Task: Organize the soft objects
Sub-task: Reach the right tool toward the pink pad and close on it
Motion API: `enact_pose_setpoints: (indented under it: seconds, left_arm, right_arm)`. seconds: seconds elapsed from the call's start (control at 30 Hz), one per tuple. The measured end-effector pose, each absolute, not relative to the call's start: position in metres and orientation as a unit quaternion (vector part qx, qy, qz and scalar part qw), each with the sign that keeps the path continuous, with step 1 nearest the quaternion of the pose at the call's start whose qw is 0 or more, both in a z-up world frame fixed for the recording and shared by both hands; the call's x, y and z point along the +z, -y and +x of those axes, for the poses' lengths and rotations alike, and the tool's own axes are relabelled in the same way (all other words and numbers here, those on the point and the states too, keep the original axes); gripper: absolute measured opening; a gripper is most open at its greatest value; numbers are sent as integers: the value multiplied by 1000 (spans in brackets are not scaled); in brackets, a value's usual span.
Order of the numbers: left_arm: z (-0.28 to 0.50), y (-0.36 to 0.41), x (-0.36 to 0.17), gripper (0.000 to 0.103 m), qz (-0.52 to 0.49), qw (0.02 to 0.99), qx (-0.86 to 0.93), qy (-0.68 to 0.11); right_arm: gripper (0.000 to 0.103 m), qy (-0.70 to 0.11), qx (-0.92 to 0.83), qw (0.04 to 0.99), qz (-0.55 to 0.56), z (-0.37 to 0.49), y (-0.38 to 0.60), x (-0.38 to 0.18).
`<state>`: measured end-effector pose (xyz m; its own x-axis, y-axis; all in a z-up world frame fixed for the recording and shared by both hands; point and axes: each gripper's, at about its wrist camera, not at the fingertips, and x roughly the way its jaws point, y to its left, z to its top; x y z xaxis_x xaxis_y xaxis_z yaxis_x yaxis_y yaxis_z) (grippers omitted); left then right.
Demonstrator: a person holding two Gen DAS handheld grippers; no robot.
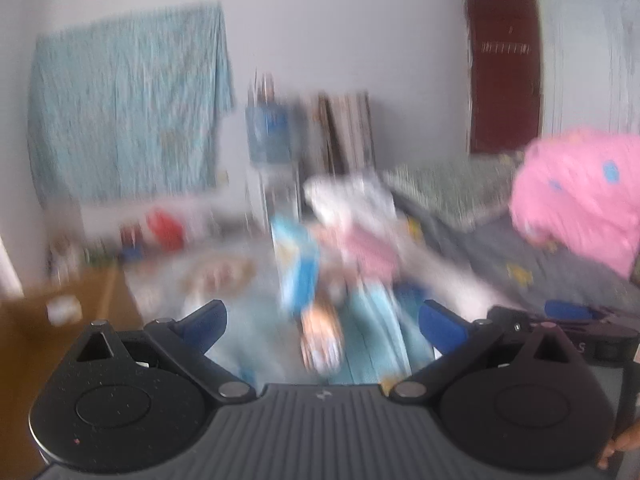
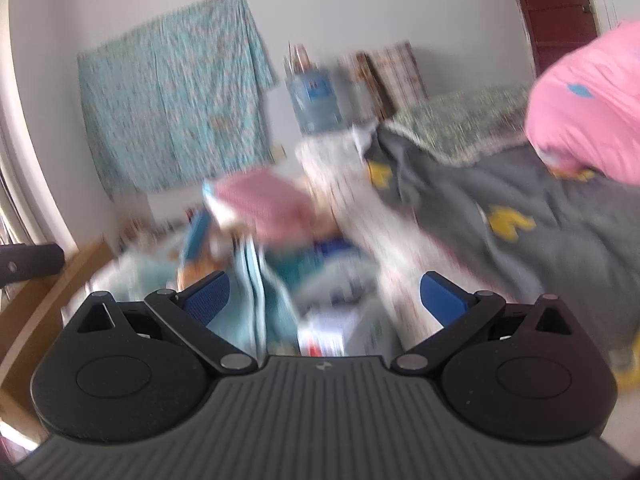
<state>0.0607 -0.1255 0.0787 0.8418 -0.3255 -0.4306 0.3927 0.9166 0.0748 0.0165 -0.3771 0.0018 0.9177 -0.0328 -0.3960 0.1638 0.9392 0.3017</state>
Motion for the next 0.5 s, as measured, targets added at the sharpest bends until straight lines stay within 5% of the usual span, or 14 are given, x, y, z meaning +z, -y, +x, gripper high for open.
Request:
enact_pose_setpoints:
  seconds: [0.27, 0.5]
  left_arm:
    - [142, 169, 118, 101, 92, 955, -208, -190]
    - [255, 192, 102, 70, -14, 906, -240, -349]
  right_arm:
    - [102, -169, -5, 940, 297, 119, 438, 26]
    - [98, -257, 50, 860, 437, 204, 461, -13]
